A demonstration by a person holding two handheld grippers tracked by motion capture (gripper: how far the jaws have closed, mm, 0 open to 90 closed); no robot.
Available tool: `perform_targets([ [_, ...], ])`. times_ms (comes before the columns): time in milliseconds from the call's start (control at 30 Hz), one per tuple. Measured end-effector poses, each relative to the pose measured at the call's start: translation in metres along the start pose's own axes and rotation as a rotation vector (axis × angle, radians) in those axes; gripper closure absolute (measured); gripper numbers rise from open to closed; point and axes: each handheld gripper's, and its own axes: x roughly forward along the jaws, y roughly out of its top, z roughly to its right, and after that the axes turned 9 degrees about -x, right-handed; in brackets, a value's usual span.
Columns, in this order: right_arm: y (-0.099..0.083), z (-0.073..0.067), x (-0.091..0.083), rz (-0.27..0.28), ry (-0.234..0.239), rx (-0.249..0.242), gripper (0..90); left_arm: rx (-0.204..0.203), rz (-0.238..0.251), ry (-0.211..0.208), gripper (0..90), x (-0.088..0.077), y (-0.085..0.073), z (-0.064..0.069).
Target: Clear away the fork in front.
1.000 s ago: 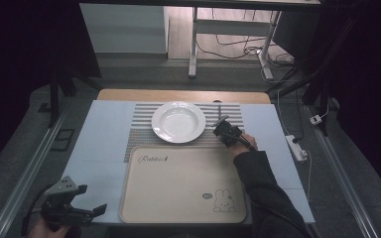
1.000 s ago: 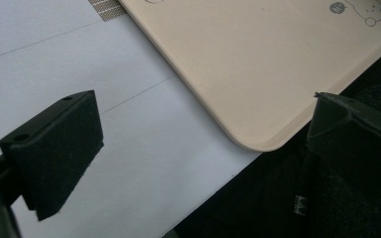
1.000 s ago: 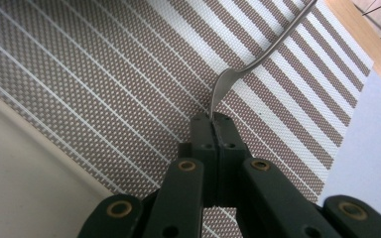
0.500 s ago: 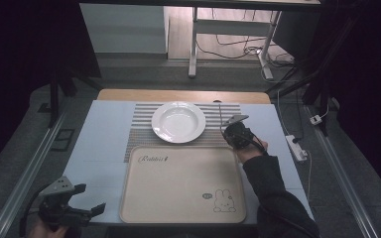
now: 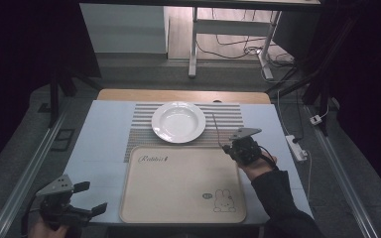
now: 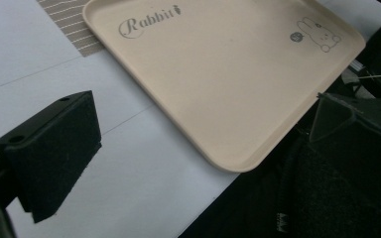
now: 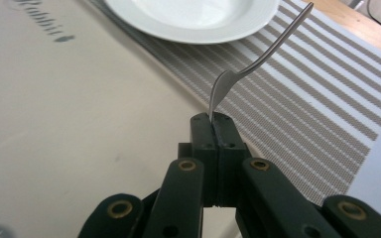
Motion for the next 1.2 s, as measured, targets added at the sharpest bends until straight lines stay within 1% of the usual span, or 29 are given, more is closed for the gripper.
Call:
perform_targets([
  [33, -0.001, -0.003, -0.003, 0.006, 0.01, 0.002, 89.8, 0.001, -0.003, -0.009, 0.0, 0.001, 0.0, 0.0],
  [67, -0.003, -0.005, -0.005, 0.009, 0.02, 0.007, 89.8, 0.005, -0.009, -0.027, 0.0, 0.003, 0.001, -0.001],
  [133, -0.006, -0.011, -0.011, 0.019, 0.042, 0.01, 89.7, 0.009, -0.011, -0.031, 0.0, 0.004, 0.002, -0.001],
  [200, -0.01, -0.016, -0.017, 0.032, 0.063, 0.0, 89.7, 0.016, -0.012, -0.044, 0.0, 0.005, 0.003, -0.002],
  [267, -0.014, -0.022, -0.023, 0.041, 0.079, 0.0, 89.7, 0.018, -0.008, -0.056, 0.0, 0.007, 0.005, -0.002],
  [300, -0.014, -0.022, -0.023, 0.041, 0.079, 0.0, 89.7, 0.022, -0.006, -0.063, 0.0, 0.008, 0.006, -0.001],
  [333, -0.018, -0.027, -0.028, 0.052, 0.098, -0.003, 89.7, 0.035, -0.007, -0.069, 0.0, 0.011, 0.008, 0.0],
  [367, -0.019, -0.03, -0.03, 0.058, 0.104, -0.005, 89.7, 0.035, -0.007, -0.069, 0.0, 0.011, 0.008, 0.0],
  [467, -0.023, -0.038, -0.037, 0.063, 0.126, -0.011, 89.7, 0.063, -0.015, -0.078, 0.0, 0.017, 0.013, 0.002],
  [533, -0.025, -0.044, -0.041, 0.073, 0.14, -0.018, 89.7, 0.079, -0.026, -0.095, 0.0, 0.022, 0.016, 0.003],
  [567, -0.025, -0.044, -0.041, 0.073, 0.14, -0.018, 89.7, 0.077, -0.034, -0.105, 0.0, 0.024, 0.017, 0.003],
  [600, -0.027, -0.049, -0.045, 0.082, 0.157, -0.024, 89.7, 0.074, -0.036, -0.115, 0.0, 0.027, 0.018, 0.002],
  [633, -0.027, -0.049, -0.045, 0.082, 0.157, -0.024, 89.7, 0.07, -0.039, -0.128, 0.0, 0.029, 0.019, 0.002],
  [667, -0.029, -0.051, -0.047, 0.087, 0.168, -0.029, 89.7, 0.072, -0.043, -0.14, 0.0, 0.031, 0.02, 0.001],
  [700, -0.03, -0.057, -0.051, 0.099, 0.186, -0.039, 89.7, 0.075, -0.047, -0.142, 0.0, 0.034, 0.021, 0.001],
  [767, -0.031, -0.062, -0.053, 0.101, 0.197, -0.042, 89.7, 0.087, -0.061, -0.13, 0.0, 0.038, 0.024, 0.002],
  [800, -0.032, -0.064, -0.055, 0.105, 0.206, -0.041, 89.6, 0.101, -0.067, -0.126, 0.0, 0.039, 0.026, 0.002],
  [833, -0.032, -0.064, -0.055, 0.105, 0.206, -0.041, 89.6, 0.108, -0.067, -0.127, 0.0, 0.041, 0.028, 0.003],
  [933, -0.034, -0.073, -0.057, 0.112, 0.242, -0.046, 89.6, 0.128, -0.065, -0.146, 0.0, 0.046, 0.037, 0.004],
  [967, -0.034, -0.073, -0.057, 0.112, 0.242, -0.046, 89.6, 0.133, -0.068, -0.149, 0.0, 0.049, 0.04, 0.005],
  [1000, -0.034, -0.075, -0.058, 0.116, 0.255, -0.048, 89.6, 0.141, -0.074, -0.149, 0.0, 0.052, 0.043, 0.006],
  [1033, -0.035, -0.079, -0.059, 0.124, 0.277, -0.053, 89.6, 0.153, -0.078, -0.151, 0.0, 0.055, 0.047, 0.007],
  [1100, -0.035, -0.081, -0.06, 0.125, 0.285, -0.055, 89.7, 0.173, -0.084, -0.156, 0.0, 0.061, 0.053, 0.008],
  [1167, -0.035, -0.087, -0.06, 0.133, 0.314, -0.062, 89.6, 0.184, -0.1, -0.172, 0.0, 0.068, 0.058, 0.011],
  [1200, -0.035, -0.087, -0.06, 0.133, 0.314, -0.062, 89.6, 0.201, -0.107, -0.173, 0.0, 0.071, 0.061, 0.013],
])
